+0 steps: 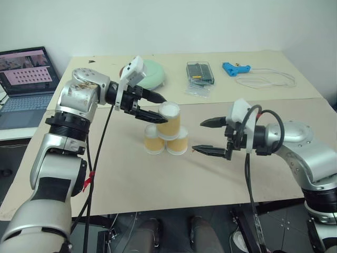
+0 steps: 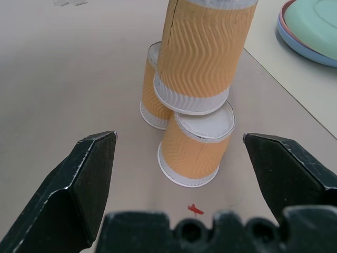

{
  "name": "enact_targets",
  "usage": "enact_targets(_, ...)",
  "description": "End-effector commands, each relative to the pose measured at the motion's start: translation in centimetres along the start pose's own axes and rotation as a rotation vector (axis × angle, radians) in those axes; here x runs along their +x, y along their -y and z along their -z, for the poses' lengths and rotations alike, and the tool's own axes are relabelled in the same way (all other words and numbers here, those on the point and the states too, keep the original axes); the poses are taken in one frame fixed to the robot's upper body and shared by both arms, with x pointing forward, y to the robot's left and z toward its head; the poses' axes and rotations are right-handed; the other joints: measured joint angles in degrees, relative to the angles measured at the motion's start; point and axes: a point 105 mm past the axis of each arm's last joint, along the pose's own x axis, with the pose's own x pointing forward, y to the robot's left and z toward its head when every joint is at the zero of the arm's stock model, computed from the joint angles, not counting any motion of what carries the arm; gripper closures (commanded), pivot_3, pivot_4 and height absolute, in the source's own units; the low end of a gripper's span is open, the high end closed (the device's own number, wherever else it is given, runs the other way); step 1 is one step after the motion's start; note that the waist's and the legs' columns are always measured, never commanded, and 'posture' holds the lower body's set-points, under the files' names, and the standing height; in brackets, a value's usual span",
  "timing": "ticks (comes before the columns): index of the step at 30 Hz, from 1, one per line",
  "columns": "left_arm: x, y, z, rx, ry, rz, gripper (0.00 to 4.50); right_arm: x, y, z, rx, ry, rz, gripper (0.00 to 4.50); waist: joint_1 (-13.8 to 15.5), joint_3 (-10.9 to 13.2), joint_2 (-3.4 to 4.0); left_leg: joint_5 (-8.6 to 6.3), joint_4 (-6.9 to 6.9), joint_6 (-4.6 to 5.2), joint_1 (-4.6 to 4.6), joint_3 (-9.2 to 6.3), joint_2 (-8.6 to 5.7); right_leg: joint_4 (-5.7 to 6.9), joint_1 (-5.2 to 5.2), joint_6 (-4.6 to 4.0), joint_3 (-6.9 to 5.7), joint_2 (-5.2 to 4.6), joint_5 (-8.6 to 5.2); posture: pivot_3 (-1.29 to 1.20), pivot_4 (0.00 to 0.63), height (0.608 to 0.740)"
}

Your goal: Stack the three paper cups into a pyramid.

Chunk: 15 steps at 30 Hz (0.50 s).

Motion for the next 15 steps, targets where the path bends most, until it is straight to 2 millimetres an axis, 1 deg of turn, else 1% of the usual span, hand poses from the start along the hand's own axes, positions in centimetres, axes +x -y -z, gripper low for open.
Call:
enact_targets(1, -0.9, -0.3, -2.0, 0.054, 0.033, -0.033, 0.08, -0.5, 0.2, -0.9, -0.039, 0.025, 0.020, 0.00, 0.00, 0.00, 0.00, 0.00, 0.00, 0.00, 0.00, 0.00, 0.00, 0.00, 0.00, 0.00, 0.00, 0.00, 0.00, 0.00, 0.150, 0.739)
enact_targets(6, -2.4, 0.0, -3.7, 0.068, 0.082, -0.050, 0.08, -0.5, 0.3, -0.9, -0.039, 0.025, 0.018, 0.00, -0.04, 0.00, 0.00, 0.00, 0.00, 0.00, 0.00, 0.01, 0.00, 0.01, 0.00, 0.00, 0.00, 0.00, 0.00, 0.00, 0.150, 0.739)
enact_targets(9, -4.2, 1.2, -5.6, 0.071, 0.145, -0.038, 0.08, -0.5, 0.4, -1.0, -0.041, 0.025, 0.015, 0.00, -0.31, 0.00, 0.00, -0.01, 0.00, 0.00, 0.00, 0.03, 0.00, 0.04, -0.04, 0.00, 0.00, 0.00, 0.00, 0.00, 0.150, 0.739)
enact_targets(12, -6.2, 2.0, -7.6, 0.050, 0.259, -0.067, 0.08, -0.5, 0.5, -1.0, -0.042, 0.028, 0.013, 0.00, -0.41, 0.00, 0.00, -0.01, 0.00, 0.00, 0.00, 0.04, 0.00, 0.06, -0.08, 0.00, 0.00, 0.00, 0.00, 0.00, 0.150, 0.739)
enact_targets(14, -7.7, 2.0, -8.7, 0.040, 0.350, -0.138, 0.08, -0.6, 0.7, -1.0, -0.039, 0.029, 0.028, 0.00, -0.35, 0.00, 0.00, -0.01, 0.01, 0.00, 0.01, 0.04, 0.00, 0.07, -0.07, 0.01, 0.00, 0.00, 0.00, 0.00, 0.150, 0.739)
enact_targets(15, -8.8, 1.3, -9.2, 0.041, 0.428, -0.242, 0.08, -0.6, 1.0, -0.7, -0.027, 0.023, 0.054, 0.00, -0.30, 0.00, 0.00, -0.01, 0.01, 0.00, 0.03, 0.04, 0.00, 0.07, -0.07, 0.01, 0.00, 0.00, -0.01, 0.00, 0.150, 0.739)
